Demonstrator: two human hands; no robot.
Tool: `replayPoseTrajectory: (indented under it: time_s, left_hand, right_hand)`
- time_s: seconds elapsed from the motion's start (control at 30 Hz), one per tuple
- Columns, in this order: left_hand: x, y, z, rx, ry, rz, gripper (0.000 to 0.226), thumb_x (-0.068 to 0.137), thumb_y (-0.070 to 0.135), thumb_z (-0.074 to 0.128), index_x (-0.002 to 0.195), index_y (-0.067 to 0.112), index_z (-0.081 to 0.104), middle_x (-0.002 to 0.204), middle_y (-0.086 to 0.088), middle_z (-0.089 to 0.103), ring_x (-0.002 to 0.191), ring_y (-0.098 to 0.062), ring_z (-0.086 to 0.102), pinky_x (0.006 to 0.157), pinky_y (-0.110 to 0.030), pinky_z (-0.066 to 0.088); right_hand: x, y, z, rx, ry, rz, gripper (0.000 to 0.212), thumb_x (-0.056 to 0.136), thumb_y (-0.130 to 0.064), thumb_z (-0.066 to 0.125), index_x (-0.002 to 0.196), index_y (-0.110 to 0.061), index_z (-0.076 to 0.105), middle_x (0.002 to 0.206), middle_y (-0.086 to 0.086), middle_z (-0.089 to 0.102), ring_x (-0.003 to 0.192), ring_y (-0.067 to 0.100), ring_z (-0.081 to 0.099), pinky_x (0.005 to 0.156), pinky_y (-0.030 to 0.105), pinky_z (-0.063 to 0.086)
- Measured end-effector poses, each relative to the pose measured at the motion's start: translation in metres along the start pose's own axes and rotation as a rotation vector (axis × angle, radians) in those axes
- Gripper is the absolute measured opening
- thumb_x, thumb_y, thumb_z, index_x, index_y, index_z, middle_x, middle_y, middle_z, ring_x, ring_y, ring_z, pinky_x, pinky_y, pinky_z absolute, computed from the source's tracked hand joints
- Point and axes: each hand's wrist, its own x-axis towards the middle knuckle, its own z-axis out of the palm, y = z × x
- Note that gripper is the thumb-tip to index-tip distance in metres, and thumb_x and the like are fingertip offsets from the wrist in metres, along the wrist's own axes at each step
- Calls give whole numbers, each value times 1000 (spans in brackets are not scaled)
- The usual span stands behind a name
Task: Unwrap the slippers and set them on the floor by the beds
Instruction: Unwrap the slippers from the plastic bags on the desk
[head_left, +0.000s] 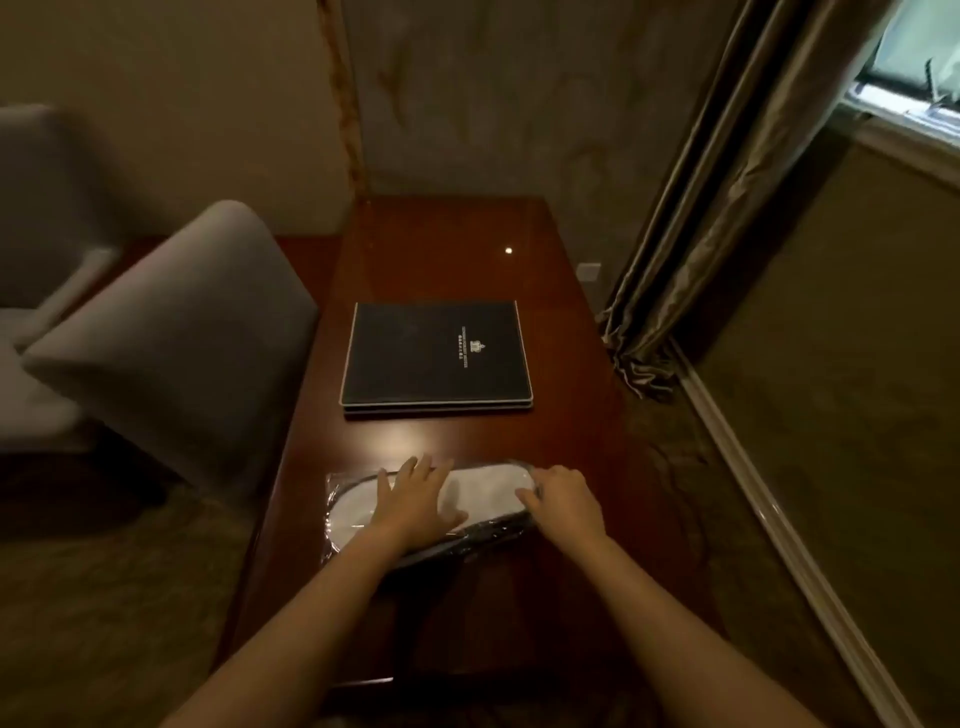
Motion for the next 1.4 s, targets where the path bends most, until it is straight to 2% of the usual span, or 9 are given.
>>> replayPoseTrajectory:
  time_s: [0.13,0.27,0.67,0.73,0.83,1.0,1.13,1.23,1.4]
  left_hand:
    - [8,-2,12,71,-26,49,101,73,73,49,148,34,-5,160,-6,-8,147,-27,-11,112,-59,-10]
    - [16,-6,26,118,-62,52,110,65,78,52,147,36,-9,160,-7,-10,146,-27,-14,111,-60,-12]
    - [10,-10,42,209,39,85,100,74,72,47,149,31,-4,160,-11,-1,147,-30,-7,110,-60,-13]
    - [10,-10,43,223,44,88,98,76,74,44,149,30,-5,160,-11,-1,147,-30,-7,110,-60,-13]
    - [9,-10,44,226,45,89,98,76,76,40,148,29,-7,160,-11,-2,147,-29,-7,110,-59,-14]
    - [8,-7,42,204,46,92,98,75,73,44,149,30,-6,160,-9,2,147,-28,-6,111,-58,-13]
    - [10,-4,32,136,24,68,112,68,72,57,149,26,-7,157,-4,10,147,-25,2,112,-60,-9]
    - [13,-1,24,138,27,64,122,60,72,62,149,22,-5,150,-4,19,144,-25,9,110,-63,-11]
    - [13,4,17,185,12,91,116,57,68,65,148,24,8,143,-8,27,137,-29,23,111,-64,-8]
  right_hand:
    - [1,-5,10,-32,39,8,50,91,-43,47,133,-15,45,126,7,52,115,23,45,91,34,44]
    - [9,-9,18,-52,29,29,49,92,-41,48,132,-12,47,129,7,49,116,23,43,94,35,43]
    - [10,4,32,57,237,-7,24,95,-15,45,104,-8,66,103,7,66,97,21,56,76,31,47]
    - [13,7,28,131,288,62,24,95,-16,45,102,-8,67,100,7,67,94,22,59,77,32,48]
    - [15,21,22,383,393,329,21,91,-12,50,97,-6,69,100,11,69,91,25,62,77,34,48]
    - [15,38,30,547,244,539,20,91,-12,54,100,-6,70,104,12,71,84,20,60,69,24,39]
    - [21,48,20,516,122,414,27,89,-13,54,114,-7,62,109,12,67,97,24,61,78,26,44]
    - [29,46,8,471,69,229,37,85,-14,55,121,-13,58,106,8,65,106,26,56,91,38,48]
    - [42,31,3,332,20,76,25,88,-25,58,111,-16,65,101,1,68,98,19,60,81,32,48]
